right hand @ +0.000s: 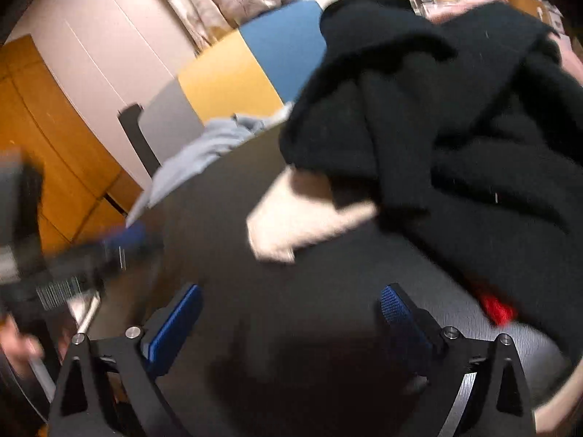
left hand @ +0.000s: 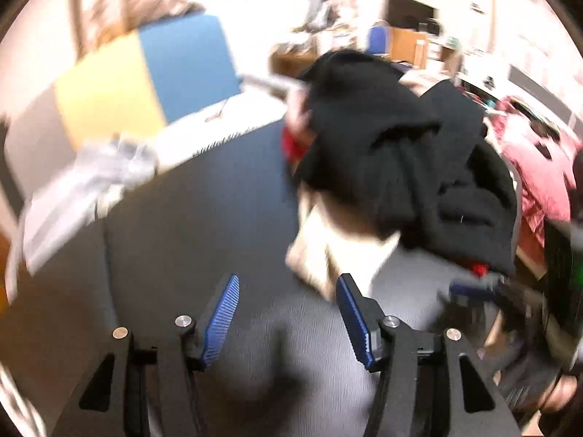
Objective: Fold clothes
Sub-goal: 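Grasp the black sweater with the left gripper and lift it off the pile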
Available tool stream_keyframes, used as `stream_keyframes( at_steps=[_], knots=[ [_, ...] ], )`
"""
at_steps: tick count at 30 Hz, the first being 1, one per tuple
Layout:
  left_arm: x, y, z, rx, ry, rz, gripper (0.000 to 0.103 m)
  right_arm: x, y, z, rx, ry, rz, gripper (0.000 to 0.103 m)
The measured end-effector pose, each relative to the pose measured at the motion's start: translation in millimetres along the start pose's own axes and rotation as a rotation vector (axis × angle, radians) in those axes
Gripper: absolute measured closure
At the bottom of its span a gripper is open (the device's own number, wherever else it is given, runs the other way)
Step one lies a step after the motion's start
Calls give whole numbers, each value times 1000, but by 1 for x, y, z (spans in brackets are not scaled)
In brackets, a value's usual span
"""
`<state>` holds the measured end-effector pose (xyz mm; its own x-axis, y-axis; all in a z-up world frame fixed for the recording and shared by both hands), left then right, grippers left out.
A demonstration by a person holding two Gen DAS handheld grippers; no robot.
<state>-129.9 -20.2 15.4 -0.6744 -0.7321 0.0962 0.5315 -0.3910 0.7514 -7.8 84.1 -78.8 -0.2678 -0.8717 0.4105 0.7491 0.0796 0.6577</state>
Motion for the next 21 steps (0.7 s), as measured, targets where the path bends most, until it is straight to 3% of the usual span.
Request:
stream_keyframes(
  at_steps=[3, 7, 14, 18, 21],
  knots=[
    [-4, -3, 30, -42, -56, -64, 46, 1, -2, -6, 21, 26, -41, 0],
    [-15, -8, 64, -82, -161, -20, 46, 2, -12, -11, 40, 1, -35, 0],
    [-67, -39, 74, -46, -344, 7, 46, -2, -7, -26, -2, -30, 9, 0],
    [-74, -35, 67, -81, -418, -13, 46, 5, -9, -28, -37, -4, 21, 0],
    [-73, -46, 70, -84, -466, 52, 46, 7, -9, -29, -48, 17, 21, 0]
  ],
)
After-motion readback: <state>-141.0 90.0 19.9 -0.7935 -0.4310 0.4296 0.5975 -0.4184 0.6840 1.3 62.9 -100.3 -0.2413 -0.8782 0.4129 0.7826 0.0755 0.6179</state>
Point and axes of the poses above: each gripper's, at about its wrist camera, not at the fingertips, and y roughly against the way its jaws point, x to its left, z to its top, the point moved 5 cm from there along -y, roughly the way its jaws point, and after that the axes turned 2 degrees about -z, right-handed, at the moved point
